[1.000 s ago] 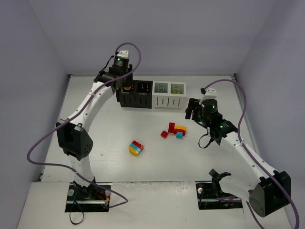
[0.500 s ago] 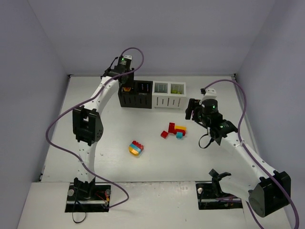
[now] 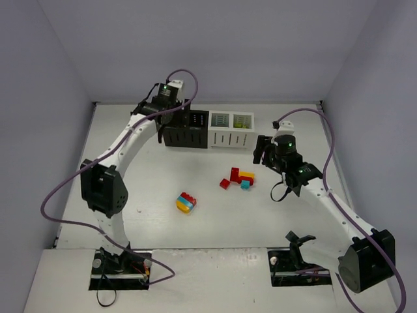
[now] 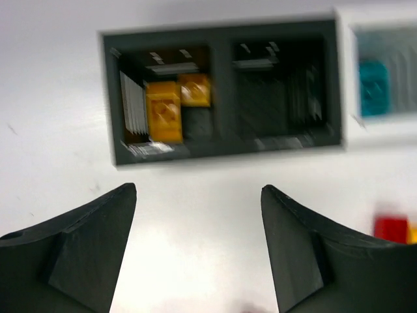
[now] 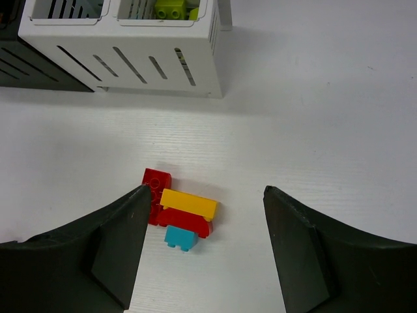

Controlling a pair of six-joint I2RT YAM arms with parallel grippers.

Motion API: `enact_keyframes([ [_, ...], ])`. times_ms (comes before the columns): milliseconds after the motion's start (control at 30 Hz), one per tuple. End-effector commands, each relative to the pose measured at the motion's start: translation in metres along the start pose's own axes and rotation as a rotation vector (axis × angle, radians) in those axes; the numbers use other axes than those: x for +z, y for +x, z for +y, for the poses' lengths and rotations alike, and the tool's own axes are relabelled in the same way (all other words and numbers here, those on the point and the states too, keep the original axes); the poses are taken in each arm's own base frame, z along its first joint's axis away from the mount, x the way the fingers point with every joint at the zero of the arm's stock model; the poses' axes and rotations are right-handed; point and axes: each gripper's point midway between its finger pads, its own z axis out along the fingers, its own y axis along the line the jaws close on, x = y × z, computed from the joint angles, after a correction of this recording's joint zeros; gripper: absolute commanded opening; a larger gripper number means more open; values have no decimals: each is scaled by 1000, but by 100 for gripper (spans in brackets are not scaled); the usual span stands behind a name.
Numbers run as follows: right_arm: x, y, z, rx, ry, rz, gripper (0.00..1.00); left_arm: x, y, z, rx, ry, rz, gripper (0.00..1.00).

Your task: Sort the legos into containers by color

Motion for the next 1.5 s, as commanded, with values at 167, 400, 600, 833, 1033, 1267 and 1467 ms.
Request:
enact_keyframes([
  [167, -5, -36, -15, 54, 51, -114, 66, -60, 72, -142, 206, 408, 32, 71],
  [400, -14, -39, -30, 105, 97, -149, 66, -47, 146, -198, 268, 518, 172, 71],
  [600, -22, -40, -45, 142, 132, -166, 66, -25, 182, -222, 274, 508, 234, 71],
  [833, -29, -39, -49, 157, 132, -172, 66, 5, 198, -219, 288, 438, 266, 68],
  [1033, -31, -38, -49, 159, 132, -173, 66, 19, 205, -210, 289, 369, 273, 57],
  [1267, -31, -36, -49, 158, 128, -169, 66, -4, 169, -202, 255, 347, 150, 0],
  [1467, -32, -38, -48, 156, 119, -172, 66, -41, 83, -168, 202, 287, -37, 0],
])
